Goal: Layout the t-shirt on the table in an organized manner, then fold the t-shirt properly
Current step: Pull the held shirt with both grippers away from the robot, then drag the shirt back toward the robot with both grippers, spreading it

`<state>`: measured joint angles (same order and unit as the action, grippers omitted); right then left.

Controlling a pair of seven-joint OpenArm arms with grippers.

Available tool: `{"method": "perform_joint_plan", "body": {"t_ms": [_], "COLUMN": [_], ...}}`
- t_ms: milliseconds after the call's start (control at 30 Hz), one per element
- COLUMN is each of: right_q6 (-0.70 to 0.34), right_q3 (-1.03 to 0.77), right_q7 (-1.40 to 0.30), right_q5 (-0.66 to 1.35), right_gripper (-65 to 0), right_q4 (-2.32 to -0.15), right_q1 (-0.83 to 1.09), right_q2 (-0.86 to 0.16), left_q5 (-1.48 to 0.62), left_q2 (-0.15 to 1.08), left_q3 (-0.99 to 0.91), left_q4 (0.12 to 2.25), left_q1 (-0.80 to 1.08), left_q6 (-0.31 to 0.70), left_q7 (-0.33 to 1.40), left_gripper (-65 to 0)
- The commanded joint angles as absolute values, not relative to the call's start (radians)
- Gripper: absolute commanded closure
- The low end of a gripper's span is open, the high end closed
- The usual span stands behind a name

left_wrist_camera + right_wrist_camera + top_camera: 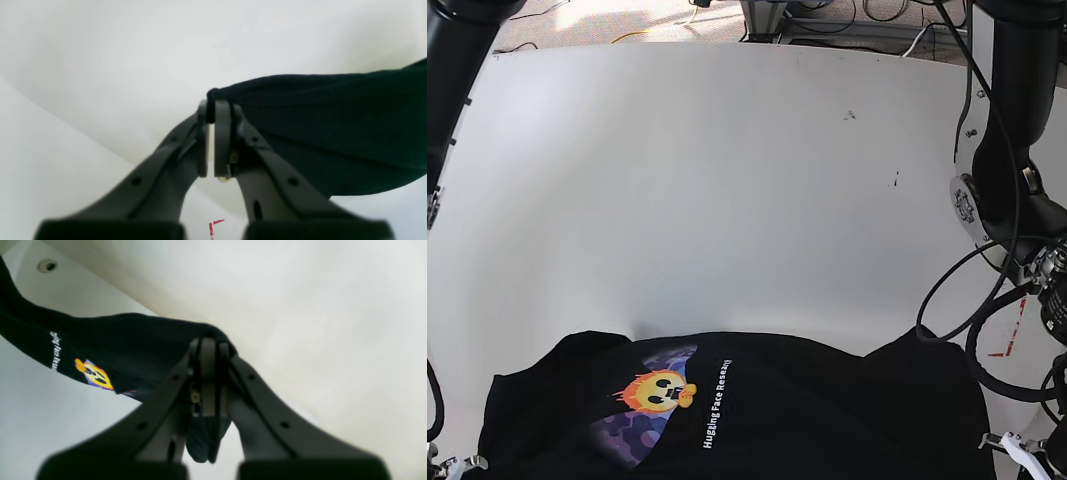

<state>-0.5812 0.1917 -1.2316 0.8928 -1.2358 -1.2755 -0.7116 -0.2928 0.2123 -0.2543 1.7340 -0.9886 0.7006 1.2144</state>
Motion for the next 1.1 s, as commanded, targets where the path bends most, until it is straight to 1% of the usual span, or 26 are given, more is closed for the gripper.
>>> {"method": "perform_joint_plan", "body": {"t_ms": [0,267,367,533,667,833,1000,1067], "right_q6": [-0.584,-0.585,-0.585,-0.575,-0.575,-0.575,-0.575,-0.575], "right_q3": [0.186,0.183,0.142,0.031,-0.01,-0.099,-0.197,-0.228], "right_q7": [-1.214,-1.28,-1.303,-1.336,-1.34,-1.34,-1.34,-1.34], "right_q5": [0.898,0.906,0.941,1.017,1.027,1.03,1.03,1.03], "right_gripper": [0.0,0.0,0.0,0.0,0.0,0.0,0.0,0.0], "right_q4": [-1.245,-1.25,-1.25,-1.257,-1.334,-1.448,-1.547,-1.575], "right_q1": [-1.306,-1.306,-1.27,-1.147,-1.044,-0.881,-0.705,-0.647], "right_q2": [-0.725,-0.746,-0.753,-0.782,-0.8,-0.797,-0.796,-0.773], "left_q5": [-0.298,-0.3,-0.3,-0.303,-0.306,-0.308,-0.308,-0.308], "left_q2": [0.22,0.222,0.222,0.223,0.246,0.245,0.245,0.245], "left_q3": [-0.255,-0.257,-0.257,-0.257,-0.257,-0.257,-0.257,-0.257], "left_q4": [1.728,1.727,1.728,1.744,1.771,1.793,1.86,1.868], "left_q1": [-1.03,-1.007,-0.975,-0.909,-0.854,-0.782,-0.674,-0.642], "left_q6": [0.698,0.698,0.698,0.698,0.698,0.698,0.698,0.698], "left_q7": [1.19,1.19,1.19,1.202,1.23,1.239,1.241,1.241], "left_gripper": [0.0,0.0,0.0,0.0,0.0,0.0,0.0,0.0]}}
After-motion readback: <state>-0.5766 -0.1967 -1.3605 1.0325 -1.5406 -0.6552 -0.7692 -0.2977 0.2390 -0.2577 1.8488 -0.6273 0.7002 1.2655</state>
